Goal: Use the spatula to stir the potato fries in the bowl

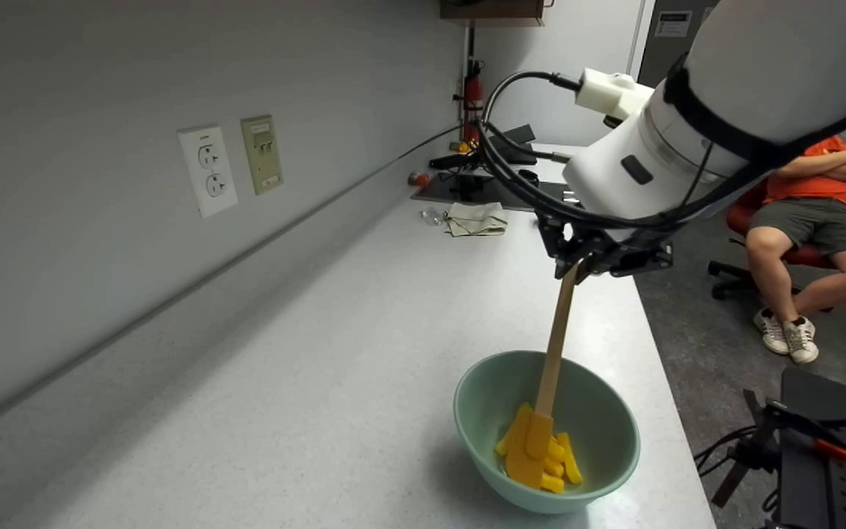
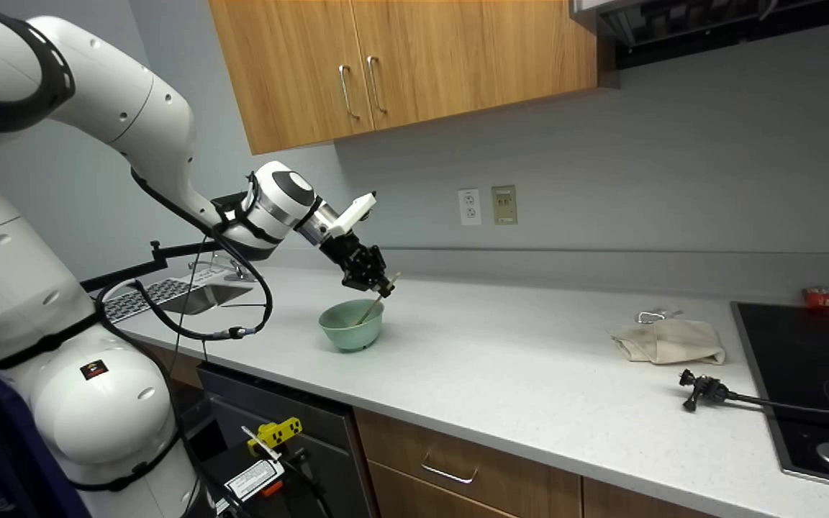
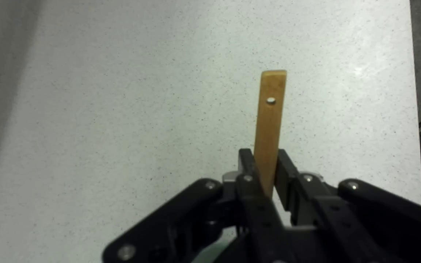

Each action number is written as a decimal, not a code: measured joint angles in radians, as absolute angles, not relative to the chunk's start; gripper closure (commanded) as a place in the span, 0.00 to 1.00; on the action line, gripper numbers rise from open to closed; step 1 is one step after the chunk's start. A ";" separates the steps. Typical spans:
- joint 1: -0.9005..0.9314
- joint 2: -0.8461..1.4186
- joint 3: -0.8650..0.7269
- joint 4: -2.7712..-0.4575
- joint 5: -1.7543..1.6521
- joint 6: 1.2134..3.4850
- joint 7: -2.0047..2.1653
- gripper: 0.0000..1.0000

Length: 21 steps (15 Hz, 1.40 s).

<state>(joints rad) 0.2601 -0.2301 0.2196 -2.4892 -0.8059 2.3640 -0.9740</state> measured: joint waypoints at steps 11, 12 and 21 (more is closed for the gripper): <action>0.260 -0.211 0.243 -2.476 -0.936 2.372 -0.857 0.96; 0.260 -0.212 0.243 -2.473 -0.948 2.375 -0.847 0.96; 0.274 -0.216 0.242 -2.455 -0.885 2.376 -0.853 0.96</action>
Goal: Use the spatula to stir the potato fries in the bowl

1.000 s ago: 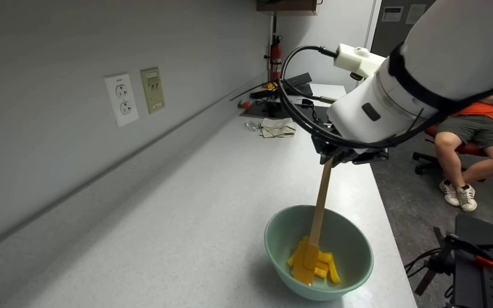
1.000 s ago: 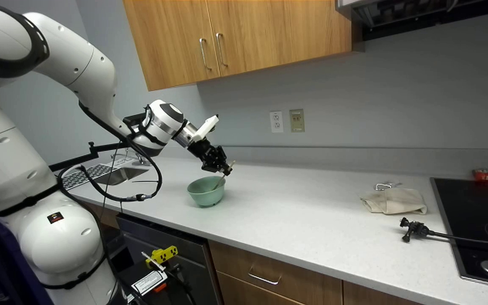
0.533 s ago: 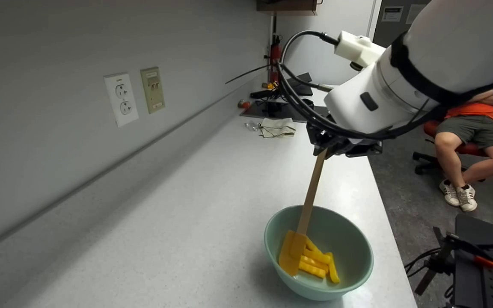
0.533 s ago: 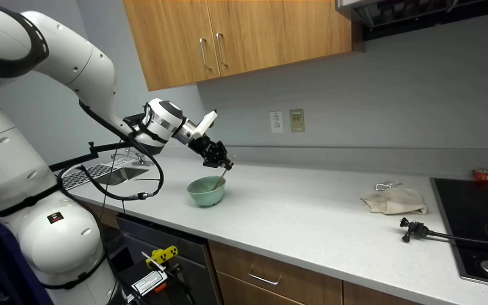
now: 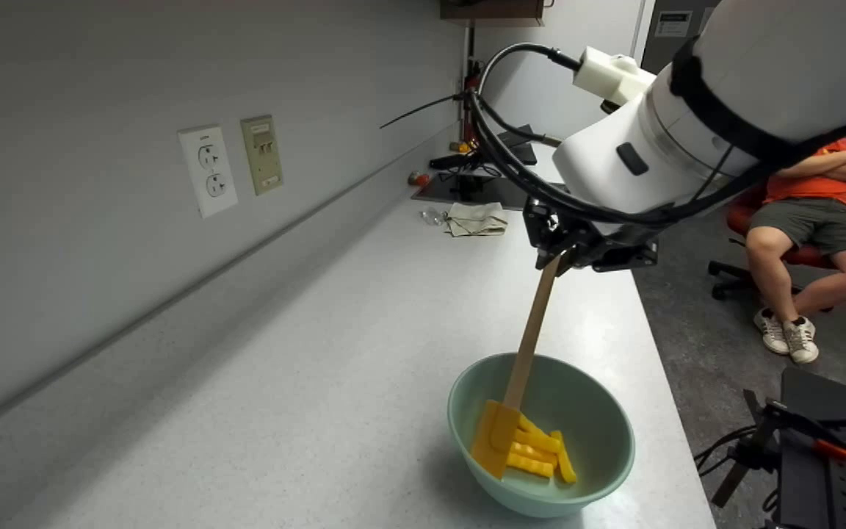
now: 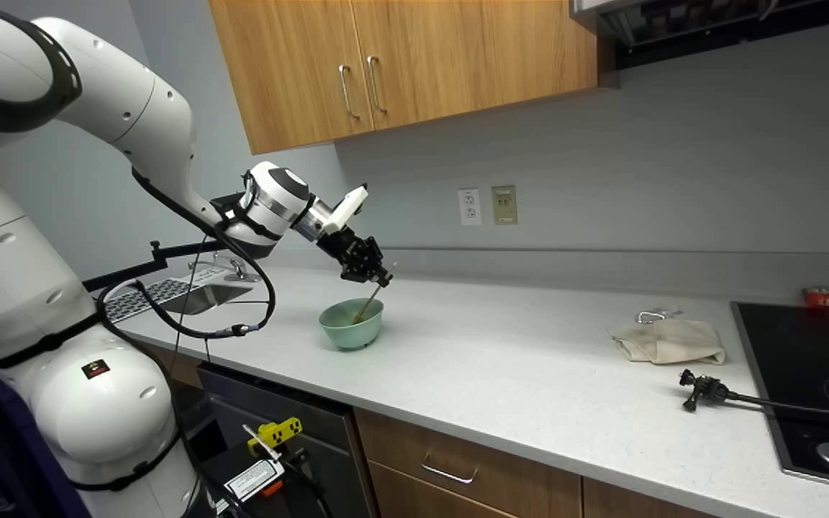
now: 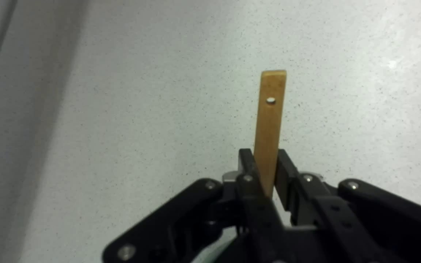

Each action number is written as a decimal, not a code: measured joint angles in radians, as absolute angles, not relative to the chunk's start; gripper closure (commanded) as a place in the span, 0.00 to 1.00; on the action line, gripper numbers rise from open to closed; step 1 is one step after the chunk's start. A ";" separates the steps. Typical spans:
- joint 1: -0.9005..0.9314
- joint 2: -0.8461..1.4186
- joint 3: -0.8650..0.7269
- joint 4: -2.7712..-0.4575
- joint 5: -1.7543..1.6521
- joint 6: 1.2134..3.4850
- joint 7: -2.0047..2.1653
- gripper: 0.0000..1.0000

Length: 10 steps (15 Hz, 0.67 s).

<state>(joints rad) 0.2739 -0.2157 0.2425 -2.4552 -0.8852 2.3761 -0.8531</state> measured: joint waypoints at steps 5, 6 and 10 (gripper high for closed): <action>0.280 -0.202 0.242 -2.454 -0.816 2.359 -0.863 0.96; 0.280 -0.198 0.242 -2.454 -0.816 2.355 -0.863 0.96; 0.278 -0.194 0.242 -2.450 -0.868 2.355 -0.856 0.96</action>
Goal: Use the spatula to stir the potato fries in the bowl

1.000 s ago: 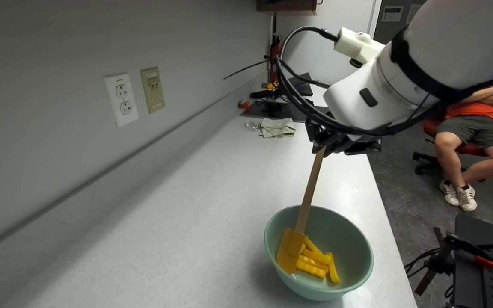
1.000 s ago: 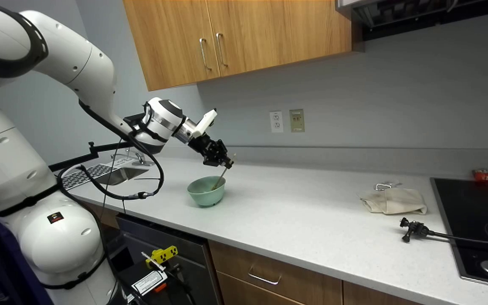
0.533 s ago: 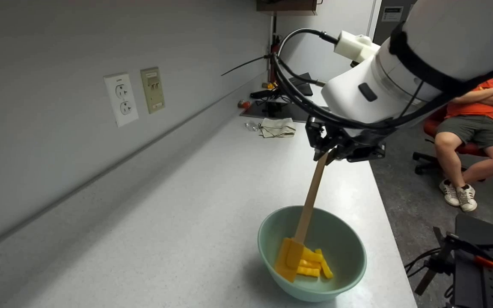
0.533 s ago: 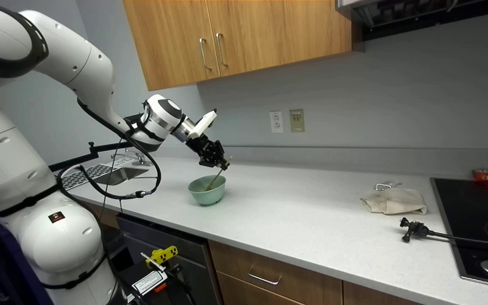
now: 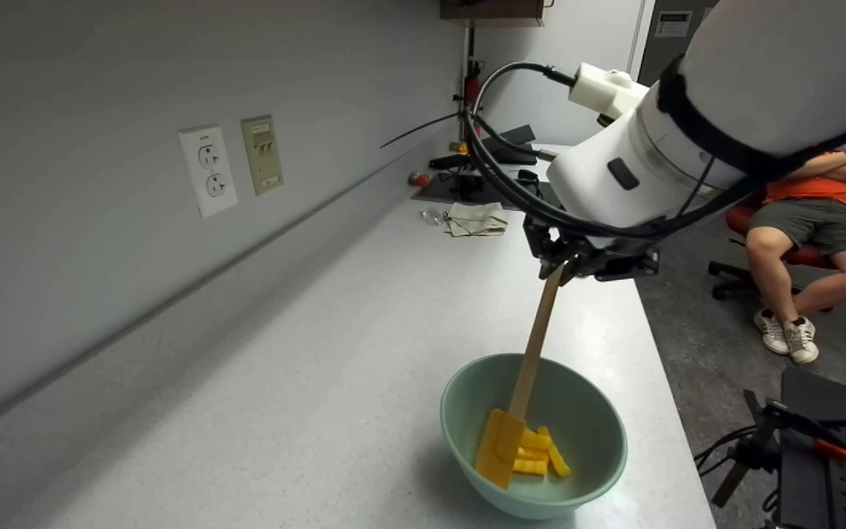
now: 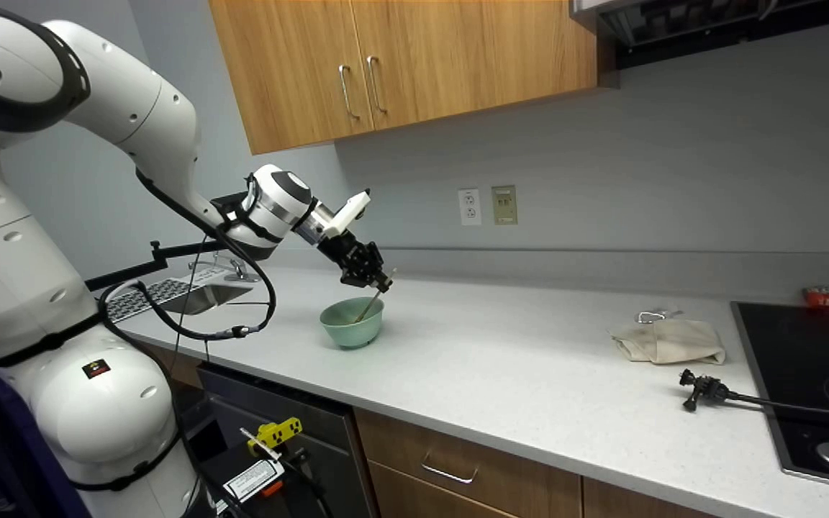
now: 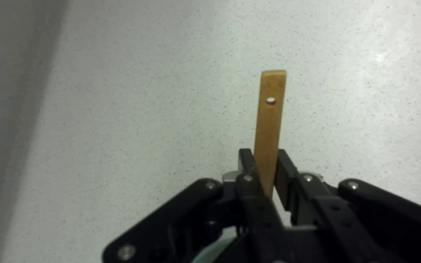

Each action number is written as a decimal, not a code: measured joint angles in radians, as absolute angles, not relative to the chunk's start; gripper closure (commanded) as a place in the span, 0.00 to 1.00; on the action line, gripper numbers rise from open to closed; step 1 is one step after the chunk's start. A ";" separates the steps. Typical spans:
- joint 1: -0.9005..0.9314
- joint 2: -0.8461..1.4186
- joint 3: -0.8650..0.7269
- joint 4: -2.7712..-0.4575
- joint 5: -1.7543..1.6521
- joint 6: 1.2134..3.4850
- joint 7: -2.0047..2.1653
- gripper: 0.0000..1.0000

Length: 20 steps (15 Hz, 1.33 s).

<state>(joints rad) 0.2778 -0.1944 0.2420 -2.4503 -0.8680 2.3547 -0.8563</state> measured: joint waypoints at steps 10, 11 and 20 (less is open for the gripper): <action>0.276 -0.195 0.241 -2.415 -1.003 2.355 -0.836 0.96; 0.276 -0.195 0.241 -2.411 -1.006 2.355 -0.836 0.96; 0.276 -0.183 0.241 -2.407 -0.926 2.355 -0.835 0.96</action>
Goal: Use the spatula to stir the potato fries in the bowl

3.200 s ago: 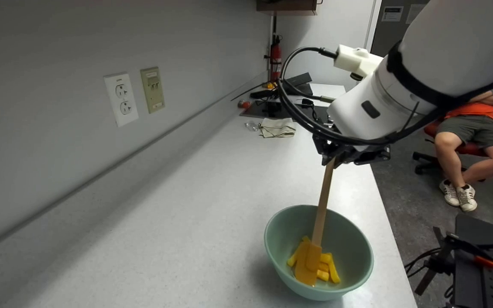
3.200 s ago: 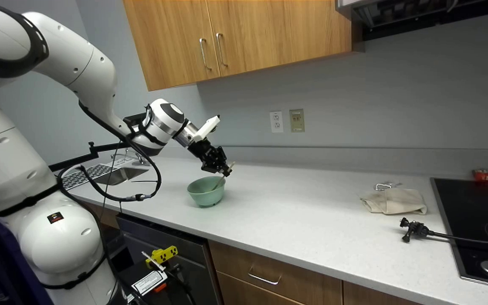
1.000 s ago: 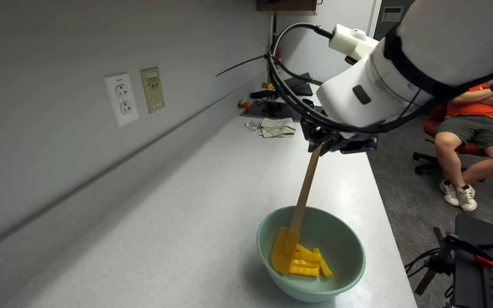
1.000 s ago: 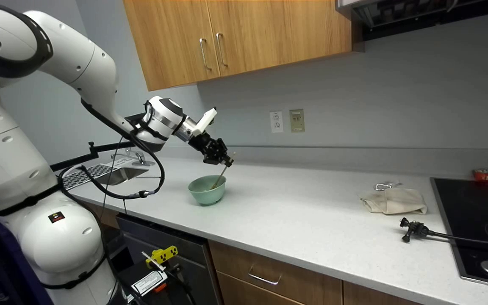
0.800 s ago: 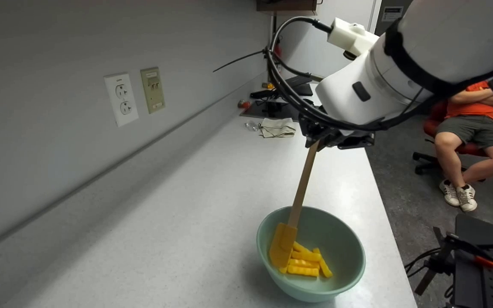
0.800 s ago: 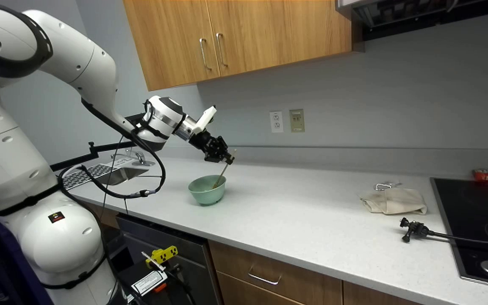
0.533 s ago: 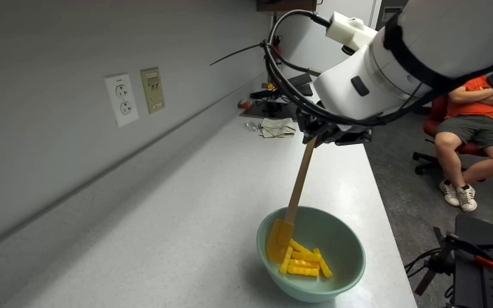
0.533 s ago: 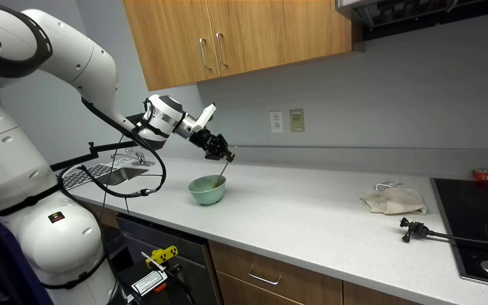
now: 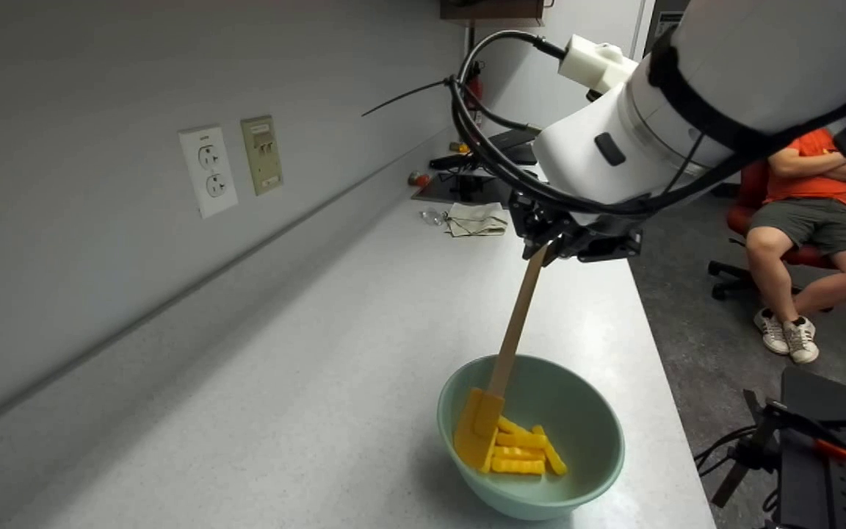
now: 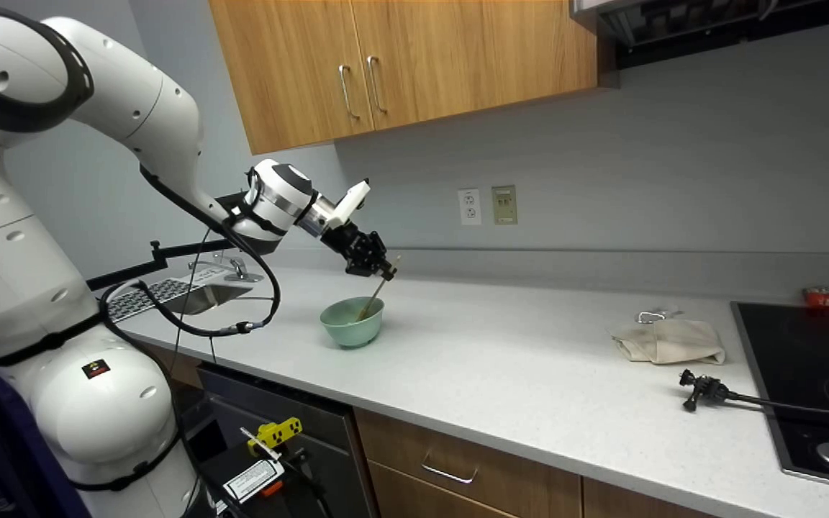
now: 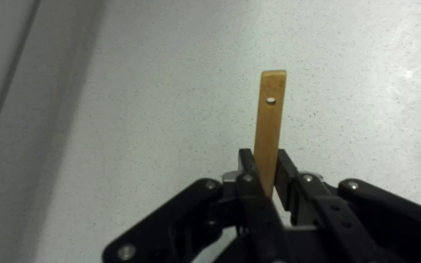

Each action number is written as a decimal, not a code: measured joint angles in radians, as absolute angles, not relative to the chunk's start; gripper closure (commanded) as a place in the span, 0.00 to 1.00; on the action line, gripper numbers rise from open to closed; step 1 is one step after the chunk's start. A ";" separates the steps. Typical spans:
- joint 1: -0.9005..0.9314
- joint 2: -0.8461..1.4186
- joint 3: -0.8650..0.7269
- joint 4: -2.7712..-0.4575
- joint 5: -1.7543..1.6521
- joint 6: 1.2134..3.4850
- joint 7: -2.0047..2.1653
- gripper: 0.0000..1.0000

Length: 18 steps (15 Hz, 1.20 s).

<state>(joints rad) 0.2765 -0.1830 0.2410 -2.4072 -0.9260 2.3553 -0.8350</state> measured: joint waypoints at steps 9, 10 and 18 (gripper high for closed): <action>0.277 -0.147 0.242 -2.414 -0.889 2.331 -0.835 0.96; 0.276 -0.144 0.242 -2.415 -0.904 2.327 -0.834 0.96; 0.273 -0.145 0.240 -2.402 -1.023 2.323 -0.786 0.96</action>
<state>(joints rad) 0.2732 -0.1446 0.2400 -2.4025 -1.0231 2.3226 -0.7858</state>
